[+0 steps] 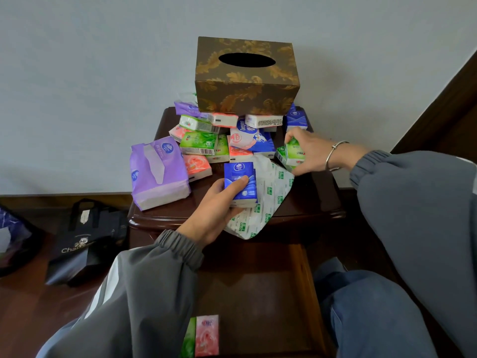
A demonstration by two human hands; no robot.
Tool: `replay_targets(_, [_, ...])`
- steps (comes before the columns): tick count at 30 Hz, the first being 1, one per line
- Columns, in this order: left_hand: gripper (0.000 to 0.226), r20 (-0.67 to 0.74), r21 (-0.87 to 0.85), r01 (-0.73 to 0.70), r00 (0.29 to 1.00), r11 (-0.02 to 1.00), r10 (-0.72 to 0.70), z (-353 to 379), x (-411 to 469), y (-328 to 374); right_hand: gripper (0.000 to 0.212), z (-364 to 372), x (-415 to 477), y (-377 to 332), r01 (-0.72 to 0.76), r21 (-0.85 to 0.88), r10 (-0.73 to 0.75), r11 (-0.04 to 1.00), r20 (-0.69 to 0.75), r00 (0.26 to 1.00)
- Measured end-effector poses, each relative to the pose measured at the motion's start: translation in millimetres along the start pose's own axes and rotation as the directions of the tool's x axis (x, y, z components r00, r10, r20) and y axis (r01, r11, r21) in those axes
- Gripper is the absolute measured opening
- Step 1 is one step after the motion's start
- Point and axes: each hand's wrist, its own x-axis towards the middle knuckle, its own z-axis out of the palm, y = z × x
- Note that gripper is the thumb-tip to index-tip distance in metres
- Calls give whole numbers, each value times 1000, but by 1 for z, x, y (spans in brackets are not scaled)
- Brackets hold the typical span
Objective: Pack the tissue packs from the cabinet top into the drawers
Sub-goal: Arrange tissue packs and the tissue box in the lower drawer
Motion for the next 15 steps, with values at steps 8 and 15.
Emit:
replay_targets(8, [46, -6, 25, -3, 1000, 1000, 3, 2, -3, 2, 94, -1, 8, -4, -10, -25, 10, 1000, 36, 999])
replay_targets(15, [46, -13, 8, -1, 1000, 1000, 1, 2, -2, 1, 93, -8, -16, -8, 0, 131, 26, 991, -193, 981])
